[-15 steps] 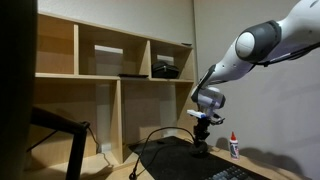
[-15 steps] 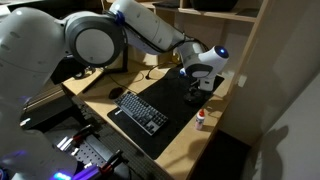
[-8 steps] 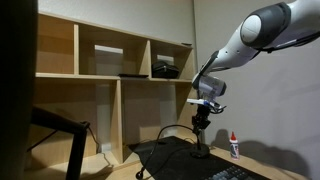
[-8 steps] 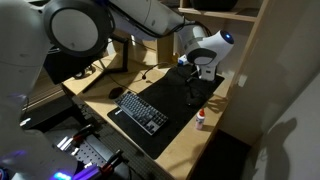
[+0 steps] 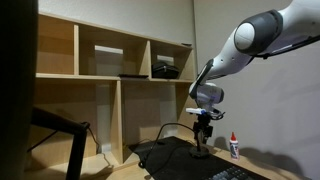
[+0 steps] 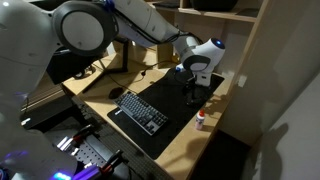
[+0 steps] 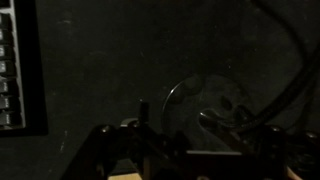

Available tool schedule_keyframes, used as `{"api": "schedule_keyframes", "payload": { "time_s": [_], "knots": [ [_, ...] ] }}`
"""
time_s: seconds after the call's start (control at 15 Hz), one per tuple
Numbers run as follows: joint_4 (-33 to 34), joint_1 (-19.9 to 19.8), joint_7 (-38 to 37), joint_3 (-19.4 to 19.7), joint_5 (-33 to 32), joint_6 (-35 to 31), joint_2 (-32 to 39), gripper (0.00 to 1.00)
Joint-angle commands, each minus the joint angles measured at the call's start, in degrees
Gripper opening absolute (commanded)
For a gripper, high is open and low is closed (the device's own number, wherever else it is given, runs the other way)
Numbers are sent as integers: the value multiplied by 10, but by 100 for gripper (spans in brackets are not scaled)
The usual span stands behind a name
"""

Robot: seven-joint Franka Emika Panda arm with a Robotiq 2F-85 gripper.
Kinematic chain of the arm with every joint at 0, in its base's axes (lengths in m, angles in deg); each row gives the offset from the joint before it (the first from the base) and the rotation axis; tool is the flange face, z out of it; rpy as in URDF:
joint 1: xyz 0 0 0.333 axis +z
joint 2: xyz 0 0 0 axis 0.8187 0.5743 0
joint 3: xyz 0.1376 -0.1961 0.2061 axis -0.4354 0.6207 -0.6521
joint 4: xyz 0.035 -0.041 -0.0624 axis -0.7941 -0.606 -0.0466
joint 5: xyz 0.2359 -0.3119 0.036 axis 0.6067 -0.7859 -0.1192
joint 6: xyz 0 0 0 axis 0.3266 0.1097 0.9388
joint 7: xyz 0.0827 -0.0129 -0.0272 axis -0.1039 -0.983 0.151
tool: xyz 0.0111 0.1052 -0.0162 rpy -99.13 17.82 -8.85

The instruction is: Move the black thing off the black mat

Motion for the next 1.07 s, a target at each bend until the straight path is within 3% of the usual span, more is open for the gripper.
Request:
{"api": "schedule_keyframes", "payload": {
  "time_s": [0.0, 0.53, 0.6, 0.67, 0.73, 0.87, 1.0],
  "knots": [
    [5, 6, -36, 11, -12, -33, 27, 58],
    [20, -11, -63, 2, -2, -45, 43, 3],
    [21, -15, -59, -1, 1, -43, 44, 1],
    [24, -17, -61, -2, 2, -37, 45, 2],
    [27, -18, -64, -1, 1, -29, 46, 42],
    [30, -25, -52, -8, 5, -20, 47, 47],
    [35, -35, -44, -17, 17, -16, 49, 62]
  ]
}}
